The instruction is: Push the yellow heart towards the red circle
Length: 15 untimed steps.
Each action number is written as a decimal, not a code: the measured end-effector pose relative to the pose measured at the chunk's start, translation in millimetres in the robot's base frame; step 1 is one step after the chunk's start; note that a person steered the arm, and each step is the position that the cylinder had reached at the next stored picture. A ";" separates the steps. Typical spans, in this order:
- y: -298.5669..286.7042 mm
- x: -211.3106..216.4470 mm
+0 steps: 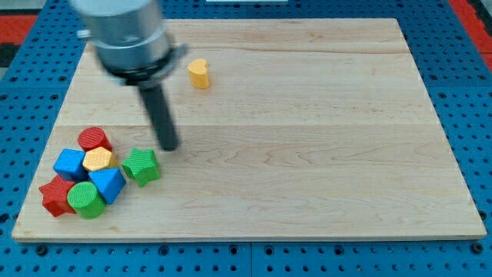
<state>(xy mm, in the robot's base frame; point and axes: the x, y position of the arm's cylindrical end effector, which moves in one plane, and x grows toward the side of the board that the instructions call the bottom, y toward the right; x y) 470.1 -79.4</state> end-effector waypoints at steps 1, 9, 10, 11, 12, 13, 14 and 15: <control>95.1 -49.9; 26.0 -162.1; 9.5 -138.6; -9.2 -130.7; -51.2 -129.5; -73.5 -111.1; -80.1 -85.3; -58.6 -82.2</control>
<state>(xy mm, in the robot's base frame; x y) 387.9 -138.1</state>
